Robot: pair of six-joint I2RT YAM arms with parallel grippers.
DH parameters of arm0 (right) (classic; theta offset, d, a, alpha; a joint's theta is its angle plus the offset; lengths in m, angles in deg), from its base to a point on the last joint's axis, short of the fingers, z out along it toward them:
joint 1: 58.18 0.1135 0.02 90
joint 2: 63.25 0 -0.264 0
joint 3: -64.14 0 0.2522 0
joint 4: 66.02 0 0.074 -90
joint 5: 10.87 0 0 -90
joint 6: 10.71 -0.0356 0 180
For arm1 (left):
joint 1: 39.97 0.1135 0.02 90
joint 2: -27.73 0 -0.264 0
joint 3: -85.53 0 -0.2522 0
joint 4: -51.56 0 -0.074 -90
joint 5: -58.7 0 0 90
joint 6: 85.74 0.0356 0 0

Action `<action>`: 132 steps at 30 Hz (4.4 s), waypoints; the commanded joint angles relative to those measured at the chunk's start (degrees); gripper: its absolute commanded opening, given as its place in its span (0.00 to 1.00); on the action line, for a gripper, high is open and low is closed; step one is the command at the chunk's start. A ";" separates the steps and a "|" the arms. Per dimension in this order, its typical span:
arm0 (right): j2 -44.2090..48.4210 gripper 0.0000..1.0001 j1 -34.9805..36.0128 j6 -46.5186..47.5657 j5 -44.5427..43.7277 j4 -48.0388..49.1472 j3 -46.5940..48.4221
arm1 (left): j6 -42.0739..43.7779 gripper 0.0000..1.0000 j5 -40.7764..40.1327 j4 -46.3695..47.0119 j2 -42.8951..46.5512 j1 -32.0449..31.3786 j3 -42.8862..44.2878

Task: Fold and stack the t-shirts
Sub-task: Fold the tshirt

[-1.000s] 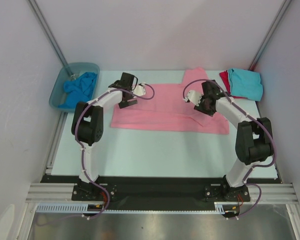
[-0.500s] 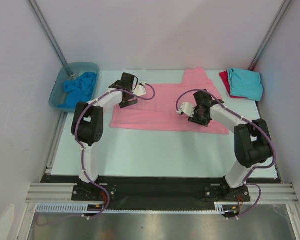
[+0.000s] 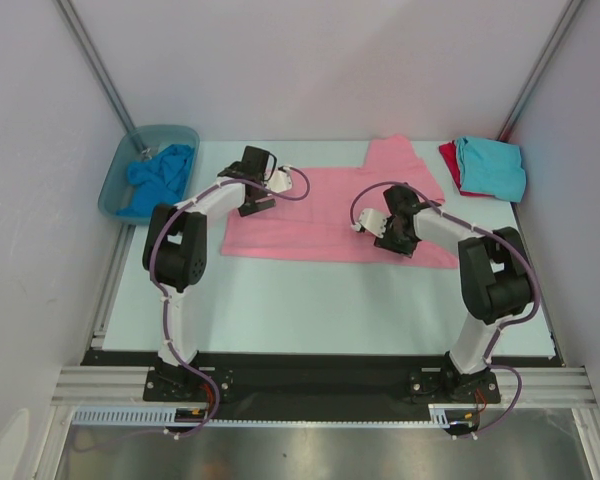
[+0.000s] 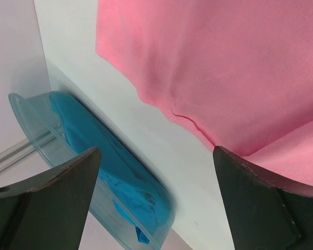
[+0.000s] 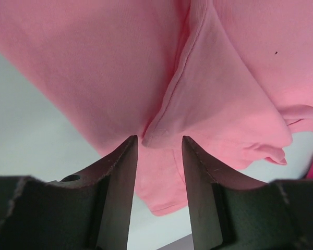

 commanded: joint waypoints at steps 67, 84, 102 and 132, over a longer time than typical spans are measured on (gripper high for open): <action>-20.01 0.00 2.85 3.17 -7.66 10.59 23.80 | -0.91 0.95 -1.58 3.07 1.53 -0.88 -0.95; -23.45 0.34 4.61 2.03 -10.65 17.17 25.74 | -0.92 0.95 -1.32 3.07 0.74 -1.41 -0.51; -24.07 0.30 4.35 -7.80 -11.10 13.60 32.14 | -1.61 0.95 -1.15 2.89 1.43 -1.58 0.37; -12.99 0.00 -11.03 -23.99 9.48 -12.53 20.82 | -24.47 0.18 18.11 -15.13 9.88 6.24 -3.68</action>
